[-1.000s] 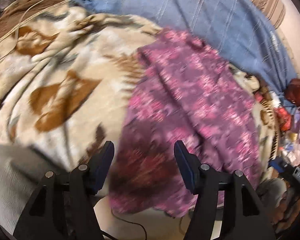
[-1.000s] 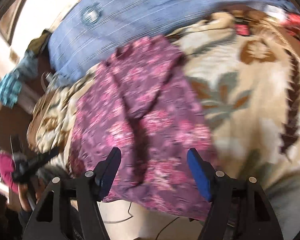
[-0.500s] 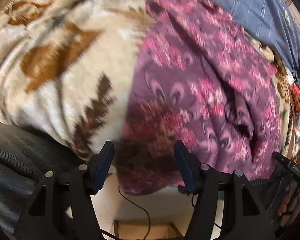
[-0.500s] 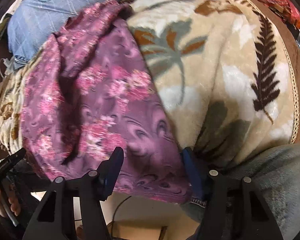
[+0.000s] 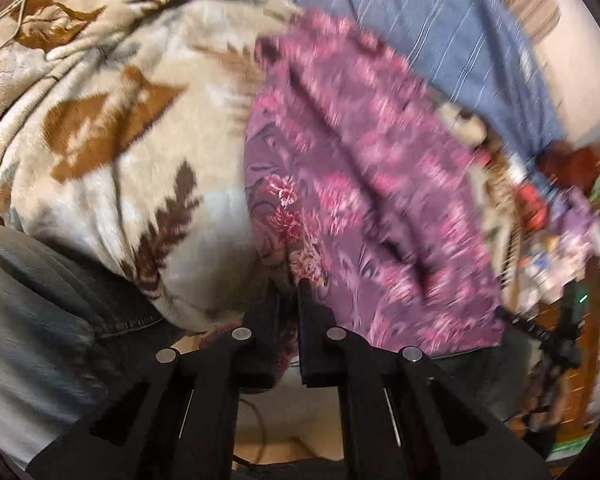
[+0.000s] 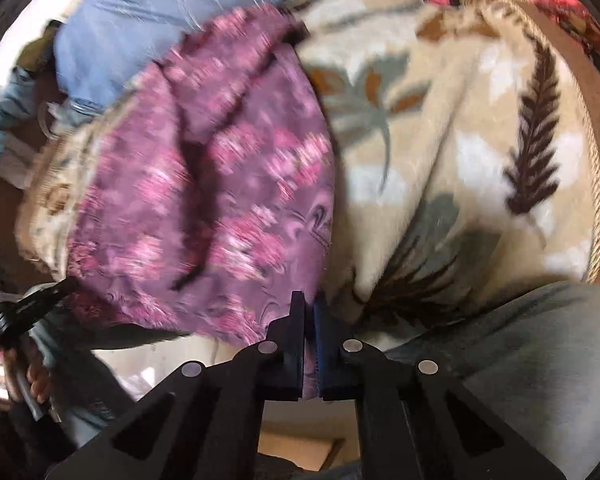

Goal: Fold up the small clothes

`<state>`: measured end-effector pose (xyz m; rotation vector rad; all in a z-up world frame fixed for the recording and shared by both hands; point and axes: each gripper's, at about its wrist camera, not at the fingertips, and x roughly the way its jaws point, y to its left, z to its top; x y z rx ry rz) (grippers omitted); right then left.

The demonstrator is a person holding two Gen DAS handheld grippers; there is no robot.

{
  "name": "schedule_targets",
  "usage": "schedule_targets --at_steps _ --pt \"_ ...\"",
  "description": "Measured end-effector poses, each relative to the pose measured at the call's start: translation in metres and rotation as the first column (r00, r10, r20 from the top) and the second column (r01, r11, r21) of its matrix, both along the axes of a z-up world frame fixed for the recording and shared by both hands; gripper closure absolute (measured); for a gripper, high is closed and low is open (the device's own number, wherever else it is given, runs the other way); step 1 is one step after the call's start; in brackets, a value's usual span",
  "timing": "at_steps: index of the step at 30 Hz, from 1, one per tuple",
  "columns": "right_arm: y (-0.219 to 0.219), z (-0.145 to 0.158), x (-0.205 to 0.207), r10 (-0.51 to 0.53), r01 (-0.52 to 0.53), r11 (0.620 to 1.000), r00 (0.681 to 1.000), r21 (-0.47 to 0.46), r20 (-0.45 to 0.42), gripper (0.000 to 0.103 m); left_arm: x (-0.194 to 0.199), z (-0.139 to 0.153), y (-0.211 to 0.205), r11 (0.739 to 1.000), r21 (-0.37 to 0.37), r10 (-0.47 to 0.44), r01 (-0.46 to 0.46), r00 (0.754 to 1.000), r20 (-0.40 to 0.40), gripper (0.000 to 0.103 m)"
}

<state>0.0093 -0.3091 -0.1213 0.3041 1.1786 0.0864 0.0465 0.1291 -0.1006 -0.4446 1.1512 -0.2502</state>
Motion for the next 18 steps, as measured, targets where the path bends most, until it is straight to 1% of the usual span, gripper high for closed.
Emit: schedule_targets --at_steps 1,3,5,7,8,9,10,11,13,14,15,16,18 --pt "-0.003 0.012 -0.002 0.013 -0.013 1.0 1.0 0.022 0.026 0.099 0.002 0.005 0.007 0.999 -0.033 0.01 -0.01 1.0 0.003 0.098" --pt "-0.009 0.032 -0.001 0.03 -0.039 0.995 0.996 0.095 0.085 0.1 0.008 0.017 0.022 0.991 -0.13 0.018 -0.016 1.0 0.016 0.099" --pt "-0.014 0.052 0.006 0.03 -0.055 0.985 0.988 0.165 0.15 0.1 0.016 0.03 0.026 0.981 -0.193 0.018 -0.008 0.999 0.049 0.099" --pt "-0.018 0.073 0.019 0.018 -0.071 0.969 0.975 0.236 0.222 0.1 0.033 0.044 0.035 0.965 -0.261 0.026 -0.005 0.997 0.077 0.099" --pt "-0.017 0.078 0.027 0.011 -0.073 0.966 0.97 0.247 0.242 0.1 0.048 0.051 0.041 0.954 -0.301 0.038 -0.012 0.996 0.082 0.099" --pt "-0.021 0.089 0.04 -0.002 -0.072 0.962 0.963 0.262 0.27 0.1 0.069 0.059 0.039 0.946 -0.323 0.048 -0.018 0.995 0.084 0.1" --pt "-0.023 0.097 0.053 -0.008 -0.074 0.96 0.956 0.271 0.292 0.1 0.089 0.066 0.041 0.944 -0.33 0.054 -0.02 0.994 0.095 0.1" --pt "-0.017 0.104 0.078 -0.018 -0.069 0.961 0.951 0.268 0.31 0.1 0.113 0.074 0.043 0.948 -0.317 0.061 -0.023 0.992 0.112 0.1" --pt "-0.024 0.117 0.11 -0.028 -0.057 0.968 0.942 0.243 0.335 0.1 0.157 0.081 0.049 0.953 -0.299 0.084 -0.045 0.99 0.116 0.1" --pt "-0.028 0.122 0.127 -0.034 -0.051 0.97 0.939 0.237 0.343 0.1 0.184 0.08 0.052 0.948 -0.31 0.102 -0.067 0.99 0.096 0.1" --pt "-0.035 0.127 0.154 -0.051 -0.031 0.974 0.936 0.226 0.349 0.1 0.204 0.078 0.053 0.944 -0.318 0.114 -0.083 0.99 0.08 0.1" --pt "-0.04 0.129 0.172 -0.067 -0.012 0.976 0.935 0.219 0.348 0.1 0.225 0.075 0.053 0.942 -0.321 0.124 -0.096 0.99 0.068 0.1" --pt "-0.048 0.125 0.216 -0.093 0.027 0.98 0.939 0.197 0.33 0.1 0.266 0.065 0.048 0.943 -0.314 0.129 -0.11 0.991 0.041 0.1"
